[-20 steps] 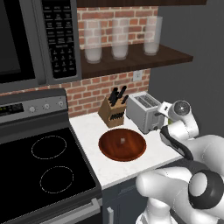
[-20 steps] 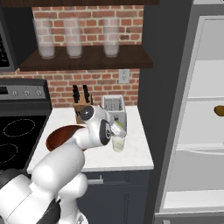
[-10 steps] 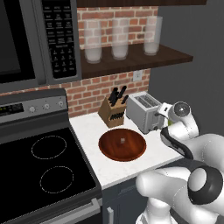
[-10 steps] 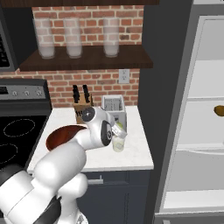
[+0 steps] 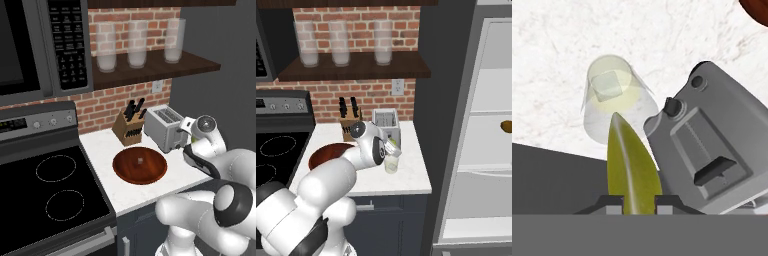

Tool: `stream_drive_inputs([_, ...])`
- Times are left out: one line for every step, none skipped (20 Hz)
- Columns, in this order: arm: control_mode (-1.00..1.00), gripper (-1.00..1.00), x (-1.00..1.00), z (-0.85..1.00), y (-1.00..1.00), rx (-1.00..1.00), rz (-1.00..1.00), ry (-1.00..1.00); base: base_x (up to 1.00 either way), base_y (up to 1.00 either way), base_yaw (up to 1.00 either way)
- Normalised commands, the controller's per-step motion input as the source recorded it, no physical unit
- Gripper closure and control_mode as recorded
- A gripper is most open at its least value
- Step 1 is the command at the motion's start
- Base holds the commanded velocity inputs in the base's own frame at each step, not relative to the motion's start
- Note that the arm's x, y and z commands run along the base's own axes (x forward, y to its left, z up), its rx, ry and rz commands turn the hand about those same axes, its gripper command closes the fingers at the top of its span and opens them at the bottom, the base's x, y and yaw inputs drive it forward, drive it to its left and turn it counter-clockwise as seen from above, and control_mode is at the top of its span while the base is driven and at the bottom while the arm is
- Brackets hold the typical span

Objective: Grab a lemon wedge from the fridge and one ice cube from the ice bowl, and put them in the glass of lemonade.

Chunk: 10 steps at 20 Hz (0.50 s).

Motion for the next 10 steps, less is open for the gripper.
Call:
stream_drive_inputs([-1.00,1.00,0.00,-0.08,0.00,0.00,0.00,0.00,0.00,0.00,0.00])
stream_drive_inputs([-1.00,1.00,0.00,-0.08,0.00,0.00,0.00,0.00,0.00,0.00,0.00])
stream_drive_inputs([-1.00,1.00,0.00,-0.09,0.00,0.00,0.00,0.00,0.00,0.00,0.00])
stream_drive_inputs([-1.00,1.00,0.00,-0.13,0.00,0.00,0.00,0.00,0.00,0.00,0.00])
stream_drive_inputs([-1.00,1.00,0.00,-0.13,0.00,0.00,0.00,0.00,0.00,0.00,0.00])
stream_drive_inputs([-1.00,1.00,0.00,-0.15,0.00,0.00,0.00,0.00,0.00,0.00,0.00])
stream_drive_inputs([-1.00,1.00,0.00,-0.21,0.00,0.00,0.00,0.00,0.00,0.00,0.00])
stream_drive_inputs([-1.00,1.00,0.00,-0.24,0.00,0.00,0.00,0.00,0.00,0.00,0.00])
stream_drive_inputs([-1.00,1.00,0.04,-0.27,0.00,0.00,0.00,0.00,0.00,0.00,0.00])
stream_drive_inputs([-1.00,1.00,0.06,-0.27,0.00,0.00,0.00,0.00,0.00,0.00,0.00])
